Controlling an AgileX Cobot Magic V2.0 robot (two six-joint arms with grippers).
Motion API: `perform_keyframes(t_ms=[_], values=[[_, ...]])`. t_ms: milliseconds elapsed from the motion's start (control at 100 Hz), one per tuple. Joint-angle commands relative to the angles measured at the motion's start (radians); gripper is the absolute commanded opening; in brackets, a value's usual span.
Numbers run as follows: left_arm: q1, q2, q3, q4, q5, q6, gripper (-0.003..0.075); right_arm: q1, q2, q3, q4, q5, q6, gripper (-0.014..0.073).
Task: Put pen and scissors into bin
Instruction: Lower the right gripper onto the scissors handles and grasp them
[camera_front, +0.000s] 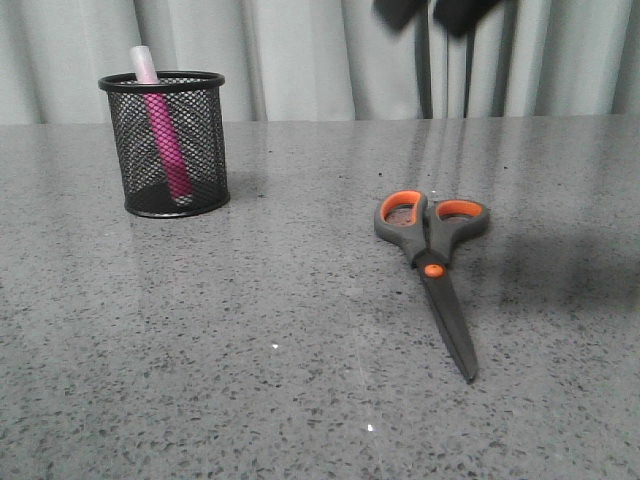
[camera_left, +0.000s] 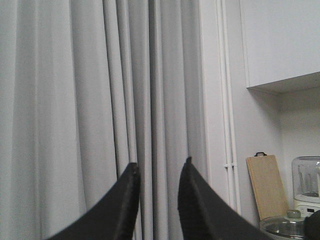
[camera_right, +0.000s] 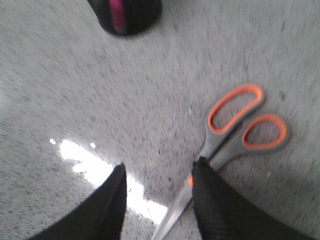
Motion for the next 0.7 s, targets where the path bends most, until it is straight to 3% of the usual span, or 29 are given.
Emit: perform_keyframes(t_ms=[0,110,450,690], values=[[-0.014,0.012,-0.021,-0.024,0.007,-0.014,0.0168,0.008,0.041,-0.035,-0.051,0.034,0.09,0.038],[-0.039,0.012,-0.021,-0.023,0.007,-0.014,0.0168,0.0,0.127,-0.035,-0.051,0.086,0.115,0.0449],[-0.085,0.012,-0.021,-0.022,0.007,-0.014,0.0168,-0.004,0.28,-0.035,-0.106,0.026,0.217,0.0442],[-0.097,0.012,-0.021,-0.022,0.008,-0.014,0.0168,-0.063,0.312,-0.035,-0.107,-0.043,0.237,0.0442]])
